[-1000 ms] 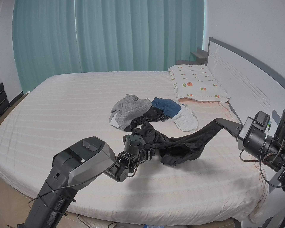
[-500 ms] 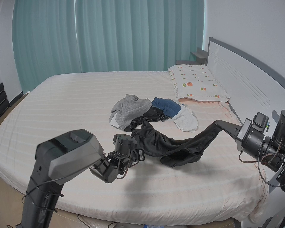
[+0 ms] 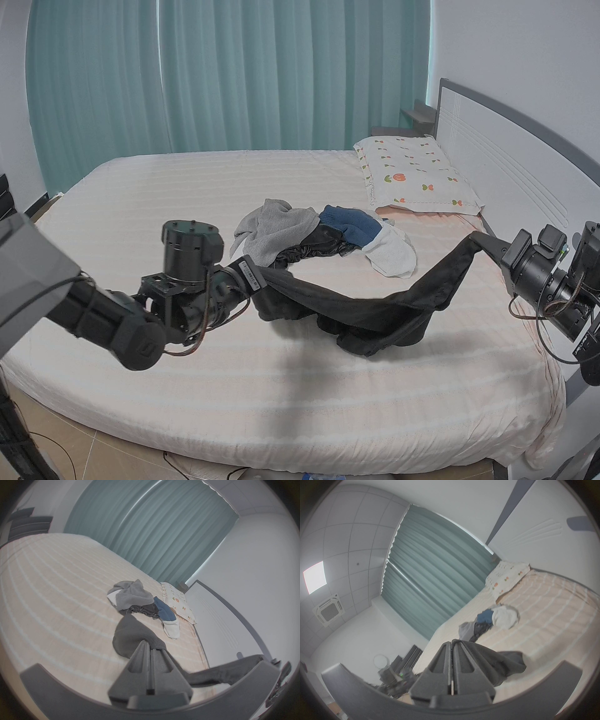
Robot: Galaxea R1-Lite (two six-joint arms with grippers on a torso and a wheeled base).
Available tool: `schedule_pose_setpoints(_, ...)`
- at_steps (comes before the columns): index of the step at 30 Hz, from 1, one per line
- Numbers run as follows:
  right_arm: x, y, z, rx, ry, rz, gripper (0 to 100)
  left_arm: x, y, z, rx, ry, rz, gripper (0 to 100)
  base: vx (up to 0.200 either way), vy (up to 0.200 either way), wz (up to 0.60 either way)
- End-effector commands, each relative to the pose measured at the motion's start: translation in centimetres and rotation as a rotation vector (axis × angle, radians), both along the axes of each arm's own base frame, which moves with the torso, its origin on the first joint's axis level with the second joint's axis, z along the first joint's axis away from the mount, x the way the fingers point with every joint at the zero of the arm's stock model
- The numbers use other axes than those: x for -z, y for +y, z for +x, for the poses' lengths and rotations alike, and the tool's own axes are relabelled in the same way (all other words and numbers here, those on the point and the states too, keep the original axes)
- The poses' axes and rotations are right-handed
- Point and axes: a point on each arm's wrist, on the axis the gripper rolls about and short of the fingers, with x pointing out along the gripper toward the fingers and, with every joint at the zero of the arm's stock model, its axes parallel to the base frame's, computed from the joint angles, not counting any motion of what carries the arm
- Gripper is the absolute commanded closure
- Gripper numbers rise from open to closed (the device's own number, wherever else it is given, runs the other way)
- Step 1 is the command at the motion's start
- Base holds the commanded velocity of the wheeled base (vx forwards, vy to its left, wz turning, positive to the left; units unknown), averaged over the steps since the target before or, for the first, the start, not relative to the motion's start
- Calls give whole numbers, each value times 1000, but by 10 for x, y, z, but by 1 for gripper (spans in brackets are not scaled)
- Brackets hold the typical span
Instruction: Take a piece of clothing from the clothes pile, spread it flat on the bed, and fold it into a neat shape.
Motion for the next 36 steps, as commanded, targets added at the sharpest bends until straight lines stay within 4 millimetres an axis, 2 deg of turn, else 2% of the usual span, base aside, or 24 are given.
schedule_pose_setpoints(1,-8,-13,3,68,-60,17,100,-19,25,-48,-12,29,-31,100,0,0,0)
schedule_pose_setpoints(4,-6,-11,1,56,-48,14,100,-10,30,-58,-3,49,0,100,0,0,0)
schedule_pose_setpoints(5,0,-8,-1,42,-24,5,100,-6,35,-68,2,39,-8,100,0,0,0)
schedule_pose_setpoints(8,13,-2,-7,4,26,-14,100,0,40,-74,9,11,-34,100,0,0,0)
schedule_pose_setpoints(9,25,2,-12,-27,76,-33,100,3,44,-77,13,-11,-51,100,0,0,0)
schedule_pose_setpoints(12,39,5,-10,-28,124,-49,100,14,51,-89,17,-6,-49,100,0,0,0)
schedule_pose_setpoints(17,37,4,-10,-22,104,-41,100,30,62,-110,56,48,-42,100,0,0,0)
schedule_pose_setpoints(22,41,10,-12,-48,121,-49,100,28,75,-124,50,54,-65,100,0,0,0)
schedule_pose_setpoints(36,42,20,-20,-93,127,-54,100,30,81,-130,50,68,-69,100,0,0,0)
